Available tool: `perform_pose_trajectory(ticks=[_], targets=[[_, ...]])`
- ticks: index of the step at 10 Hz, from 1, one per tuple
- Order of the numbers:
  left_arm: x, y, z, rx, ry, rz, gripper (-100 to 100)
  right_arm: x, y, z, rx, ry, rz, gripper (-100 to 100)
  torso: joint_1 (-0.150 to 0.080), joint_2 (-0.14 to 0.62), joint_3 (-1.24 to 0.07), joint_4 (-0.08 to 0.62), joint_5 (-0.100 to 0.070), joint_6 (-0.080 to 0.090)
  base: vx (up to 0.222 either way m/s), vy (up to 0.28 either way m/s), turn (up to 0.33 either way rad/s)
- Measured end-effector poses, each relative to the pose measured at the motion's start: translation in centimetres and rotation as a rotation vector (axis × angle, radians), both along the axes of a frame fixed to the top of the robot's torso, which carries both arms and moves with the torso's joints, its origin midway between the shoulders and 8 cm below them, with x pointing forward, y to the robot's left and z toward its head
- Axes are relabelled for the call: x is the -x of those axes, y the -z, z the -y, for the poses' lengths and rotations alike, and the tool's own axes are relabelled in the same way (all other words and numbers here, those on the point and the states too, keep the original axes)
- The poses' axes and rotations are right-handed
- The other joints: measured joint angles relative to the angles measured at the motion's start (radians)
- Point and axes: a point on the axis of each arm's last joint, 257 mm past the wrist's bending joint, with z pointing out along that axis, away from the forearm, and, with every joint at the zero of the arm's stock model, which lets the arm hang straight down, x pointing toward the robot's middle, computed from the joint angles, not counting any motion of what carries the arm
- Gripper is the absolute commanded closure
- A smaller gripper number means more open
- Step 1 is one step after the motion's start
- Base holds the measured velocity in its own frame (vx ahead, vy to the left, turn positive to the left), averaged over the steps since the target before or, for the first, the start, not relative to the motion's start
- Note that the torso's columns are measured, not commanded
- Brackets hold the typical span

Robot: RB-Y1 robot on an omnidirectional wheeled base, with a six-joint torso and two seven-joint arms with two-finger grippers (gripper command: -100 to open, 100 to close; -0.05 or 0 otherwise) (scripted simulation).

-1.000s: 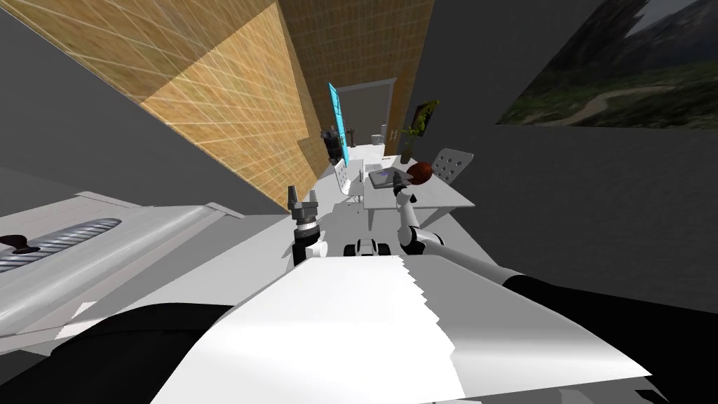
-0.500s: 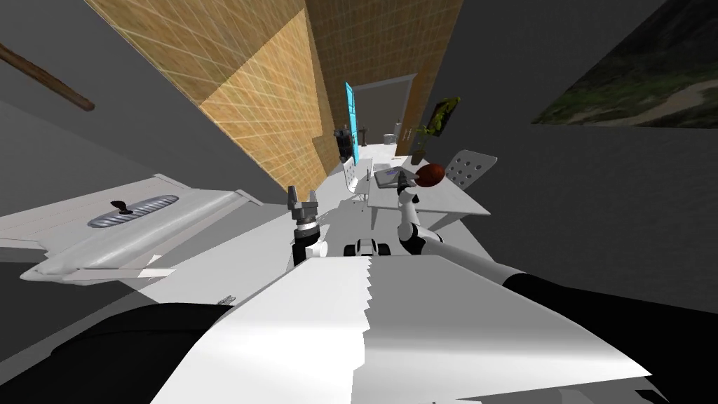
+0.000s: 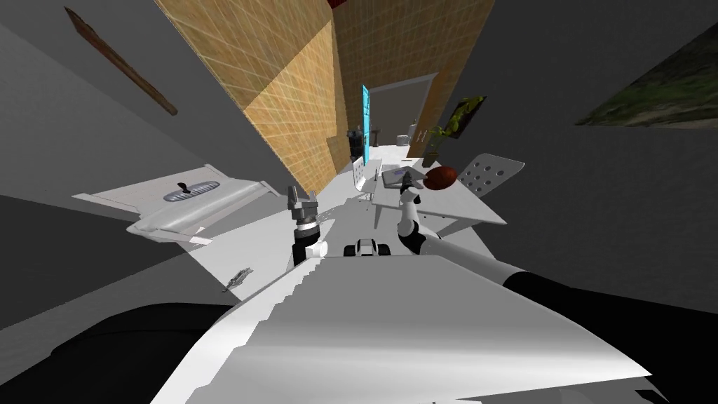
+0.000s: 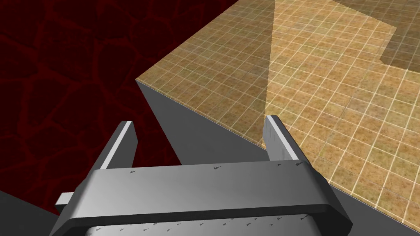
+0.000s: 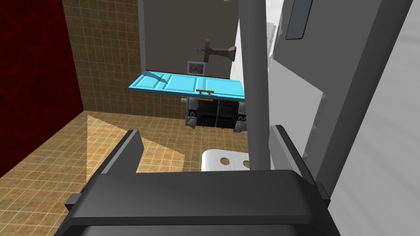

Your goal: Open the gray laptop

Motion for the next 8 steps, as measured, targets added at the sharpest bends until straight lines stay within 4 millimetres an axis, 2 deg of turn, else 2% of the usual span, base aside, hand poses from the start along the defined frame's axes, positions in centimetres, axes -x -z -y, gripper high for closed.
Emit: perform_pose_trajectory(ticks=[2,4,6,7,8], targets=[[0.0,0.0,0.0,0.000,0.000,0.000,0,0.6,0.6,2.6,-0.016,0.076,-0.022,-100,-0.003,0.010,0.006,0.003,-0.001,-0.001,-0.131,-0.050,0.407],[0.0,0.0,0.0,0.000,0.000,0.000,0,1.1,1.2,3.2,-0.034,0.108,-0.027,-100,-0.002,0.001,0.000,0.000,-0.001,0.000,0.002,-0.021,0.020],[0.0,0.0,0.0,0.000,0.000,0.000,0,1.1,0.9,3.7,-0.027,0.130,-0.037,-100,-0.003,0.010,0.005,0.002,-0.001,-0.002,-0.161,-0.062,0.383],[0.0,0.0,0.0,0.000,0.000,0.000,0,1.6,1.5,4.3,-0.031,0.158,-0.053,-100,-0.002,0.013,0.008,0.004,-0.001,-0.001,-0.094,-0.023,0.372],[0.0,0.0,0.0,0.000,0.000,0.000,0,2.0,2.1,5.1,-0.048,0.181,-0.060,-100,-0.001,0.007,0.005,0.002,0.000,-0.001,-0.024,0.002,0.110]])
